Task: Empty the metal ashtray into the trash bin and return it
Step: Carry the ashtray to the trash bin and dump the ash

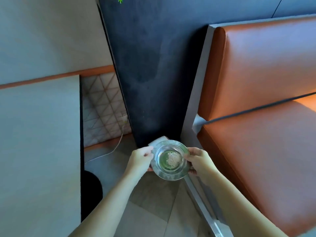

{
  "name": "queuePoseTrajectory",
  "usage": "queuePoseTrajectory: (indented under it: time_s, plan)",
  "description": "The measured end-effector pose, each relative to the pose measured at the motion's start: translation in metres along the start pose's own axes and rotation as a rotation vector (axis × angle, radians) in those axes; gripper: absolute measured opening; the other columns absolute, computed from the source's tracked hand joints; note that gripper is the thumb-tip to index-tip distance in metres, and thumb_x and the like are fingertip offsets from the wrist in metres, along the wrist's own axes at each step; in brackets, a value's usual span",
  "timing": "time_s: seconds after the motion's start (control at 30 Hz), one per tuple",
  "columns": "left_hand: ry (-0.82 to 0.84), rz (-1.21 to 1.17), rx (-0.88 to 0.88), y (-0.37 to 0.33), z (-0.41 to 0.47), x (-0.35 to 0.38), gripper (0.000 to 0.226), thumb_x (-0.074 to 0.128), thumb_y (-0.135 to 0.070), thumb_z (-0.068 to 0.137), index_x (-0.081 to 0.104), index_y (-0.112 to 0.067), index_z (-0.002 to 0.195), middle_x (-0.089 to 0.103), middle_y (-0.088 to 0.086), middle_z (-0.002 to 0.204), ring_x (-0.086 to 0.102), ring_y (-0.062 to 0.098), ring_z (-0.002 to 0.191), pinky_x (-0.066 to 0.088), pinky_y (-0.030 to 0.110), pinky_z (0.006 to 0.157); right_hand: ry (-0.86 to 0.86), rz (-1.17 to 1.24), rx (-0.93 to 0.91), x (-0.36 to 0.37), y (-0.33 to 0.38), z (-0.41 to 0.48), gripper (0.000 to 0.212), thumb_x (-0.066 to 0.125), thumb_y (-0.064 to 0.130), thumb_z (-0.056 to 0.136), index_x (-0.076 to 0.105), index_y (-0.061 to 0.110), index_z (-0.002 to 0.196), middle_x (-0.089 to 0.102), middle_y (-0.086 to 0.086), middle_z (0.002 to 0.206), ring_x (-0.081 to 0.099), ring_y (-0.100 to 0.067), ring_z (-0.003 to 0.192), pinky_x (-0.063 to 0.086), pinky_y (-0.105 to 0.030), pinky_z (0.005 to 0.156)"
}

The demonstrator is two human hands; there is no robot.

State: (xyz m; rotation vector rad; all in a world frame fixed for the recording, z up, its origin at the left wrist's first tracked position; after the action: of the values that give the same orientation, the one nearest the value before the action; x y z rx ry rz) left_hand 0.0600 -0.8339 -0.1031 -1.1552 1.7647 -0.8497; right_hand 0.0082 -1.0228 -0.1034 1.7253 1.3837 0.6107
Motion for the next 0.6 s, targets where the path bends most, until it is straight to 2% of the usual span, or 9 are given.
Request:
queuePoseTrajectory:
  time_s: [0.07, 0.1, 0.2, 0.27, 0.37, 0.43, 0.5, 0.6]
  plan:
    - [-0.063, -0.014, -0.023, 0.013, 0.027, 0.018, 0.036, 0.046, -0.005, 0.086, 0.062, -0.013, 0.117, 0.067, 0.011, 0.111, 0.063, 0.01, 0.077, 0.059, 0.029, 0.068, 0.018, -0.033, 0.013, -0.008, -0.01, 0.036, 0.016, 0.051, 0.009, 0.089, 0.065, 0.015, 0.096, 0.059, 0.002, 0.065, 0.055, -0.006, 0.047, 0.044, -0.017, 0.039]
    - [-0.093, -0.01, -0.03, 0.021, 0.04, 0.025, 0.036, 0.046, -0.004, 0.086, 0.062, -0.013, 0.117, 0.067, 0.005, 0.111, 0.064, 0.011, 0.082, 0.058, 0.032, 0.074, 0.029, -0.041, 0.027, -0.01, -0.018, 0.054, 0.017, 0.051, 0.01, 0.089, 0.064, 0.014, 0.1, 0.059, 0.001, 0.067, 0.055, -0.008, 0.051, 0.046, -0.019, 0.043]
    - [-0.151, 0.086, -0.064, 0.049, 0.076, 0.041, 0.039, 0.046, -0.005, 0.086, 0.06, -0.015, 0.121, 0.064, 0.005, 0.121, 0.06, 0.021, 0.106, 0.052, 0.043, 0.093, 0.052, -0.06, 0.069, -0.01, -0.048, 0.104, 0.019, 0.051, 0.011, 0.089, 0.064, 0.013, 0.104, 0.061, -0.001, 0.072, 0.057, -0.014, 0.06, 0.05, -0.024, 0.052]
    - [-0.172, 0.152, -0.072, 0.07, 0.103, 0.048, 0.04, 0.045, -0.005, 0.086, 0.058, -0.016, 0.123, 0.063, 0.006, 0.123, 0.06, 0.025, 0.107, 0.052, 0.042, 0.093, 0.061, -0.079, 0.082, -0.006, -0.07, 0.137, 0.02, 0.051, 0.011, 0.088, 0.064, 0.014, 0.104, 0.061, -0.001, 0.073, 0.057, -0.015, 0.062, 0.051, -0.024, 0.053]
    - [-0.185, 0.254, -0.041, 0.099, 0.15, 0.059, 0.037, 0.046, -0.005, 0.087, 0.059, -0.014, 0.121, 0.064, 0.007, 0.122, 0.059, 0.024, 0.109, 0.047, 0.029, 0.09, 0.057, -0.09, 0.077, -0.001, -0.1, 0.189, 0.021, 0.05, 0.009, 0.088, 0.065, 0.016, 0.101, 0.06, 0.0, 0.07, 0.057, -0.013, 0.059, 0.048, -0.021, 0.045]
    - [-0.201, 0.316, -0.019, 0.118, 0.182, 0.069, 0.03, 0.047, -0.005, 0.087, 0.066, -0.015, 0.108, 0.066, 0.009, 0.114, 0.059, 0.026, 0.106, 0.043, 0.026, 0.084, 0.061, -0.099, 0.073, 0.004, -0.12, 0.223, 0.021, 0.05, 0.009, 0.088, 0.064, 0.017, 0.1, 0.06, 0.0, 0.07, 0.056, -0.013, 0.059, 0.048, -0.022, 0.047]
    - [-0.211, 0.362, 0.0, 0.137, 0.212, 0.08, 0.026, 0.048, -0.004, 0.086, 0.068, -0.018, 0.095, 0.063, 0.011, 0.109, 0.059, 0.03, 0.106, 0.045, 0.03, 0.085, 0.067, -0.098, 0.071, 0.009, -0.143, 0.256, 0.021, 0.05, 0.01, 0.088, 0.064, 0.016, 0.102, 0.059, -0.001, 0.071, 0.056, -0.014, 0.06, 0.047, -0.024, 0.049]
    - [-0.22, 0.464, 0.022, 0.163, 0.255, 0.097, 0.037, 0.05, -0.01, 0.086, 0.057, -0.014, 0.123, 0.056, 0.011, 0.124, 0.056, 0.03, 0.111, 0.047, 0.042, 0.096, 0.054, -0.103, 0.087, 0.015, -0.175, 0.3, 0.02, 0.051, 0.011, 0.089, 0.063, 0.015, 0.103, 0.058, 0.0, 0.069, 0.054, -0.013, 0.059, 0.045, -0.022, 0.048]
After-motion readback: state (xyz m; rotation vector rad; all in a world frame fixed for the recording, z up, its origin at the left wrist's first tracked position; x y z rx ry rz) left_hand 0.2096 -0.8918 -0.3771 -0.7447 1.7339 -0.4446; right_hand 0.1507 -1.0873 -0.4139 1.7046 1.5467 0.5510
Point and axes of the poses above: each hand's wrist, its own z-axis towards the middle knuckle, its own x-axis out of the palm, y = z × x, the point moved 7 cm from there along z, towards the middle knuckle
